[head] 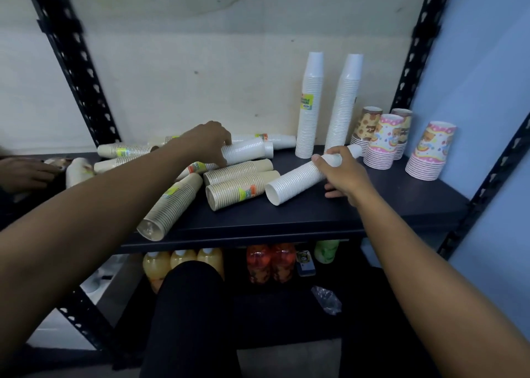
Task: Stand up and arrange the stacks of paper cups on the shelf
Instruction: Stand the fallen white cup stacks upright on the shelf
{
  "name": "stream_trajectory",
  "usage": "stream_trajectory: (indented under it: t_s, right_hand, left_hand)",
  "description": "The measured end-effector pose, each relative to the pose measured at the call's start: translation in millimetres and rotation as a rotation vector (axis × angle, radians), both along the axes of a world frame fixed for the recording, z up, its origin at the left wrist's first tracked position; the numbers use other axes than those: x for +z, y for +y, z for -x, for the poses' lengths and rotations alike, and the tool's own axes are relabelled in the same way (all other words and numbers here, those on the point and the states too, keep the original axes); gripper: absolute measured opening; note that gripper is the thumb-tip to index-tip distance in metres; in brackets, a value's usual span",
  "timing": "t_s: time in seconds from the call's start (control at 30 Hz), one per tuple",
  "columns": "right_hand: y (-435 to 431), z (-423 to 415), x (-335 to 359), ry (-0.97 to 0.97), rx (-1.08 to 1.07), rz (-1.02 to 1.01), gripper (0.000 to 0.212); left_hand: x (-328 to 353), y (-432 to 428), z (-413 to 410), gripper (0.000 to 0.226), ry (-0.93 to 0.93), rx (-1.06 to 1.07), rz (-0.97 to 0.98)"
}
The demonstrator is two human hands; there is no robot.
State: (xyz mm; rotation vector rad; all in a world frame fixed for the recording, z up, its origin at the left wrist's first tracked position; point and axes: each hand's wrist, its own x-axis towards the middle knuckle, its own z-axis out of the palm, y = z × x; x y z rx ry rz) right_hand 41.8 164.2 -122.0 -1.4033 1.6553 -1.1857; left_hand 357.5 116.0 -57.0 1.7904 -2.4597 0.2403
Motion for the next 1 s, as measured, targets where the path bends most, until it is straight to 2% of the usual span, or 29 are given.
stream_trajectory:
  t_s: [0.27,0.37,0.57,0.77,0.87,1.0]
  right_hand:
    - [4.1,0.8,13.6,-0.130,-0.075,0.239,0.052]
    - [3.0,5.7,16.7,-0.091,-0.114,0.334,0.050]
    - [2.1,23.2,27.6,0.079,-0.100,0.482,0.054]
    - [-4.1,40.1,32.2,0.039,-0.033,0.534,0.049]
    - [-9.1,45.0,32.3,-0.030,-0.019,0.540,0.061]
    - [-17.8,49.0,32.9,-0.053,-0.008,0.511,0.077]
  left_hand:
    - [16.9,8.0,8.5,0.058,0.123,-0.047,0.145]
    - [27.5,12.4,17.5,0.059,0.127,-0.083,0.204]
    - [44.4,20.0,51.0,0.061,-0.086,-0.183,0.418]
    - [45.5,13.2,88.0,0.064,-0.316,-0.316,0.628]
    - [41.9,9.8,99.5,0.054,-0.392,-0.385,0.677]
    - [33.8,-2.3,107.2,0.055,-0.516,-0.393,0.679]
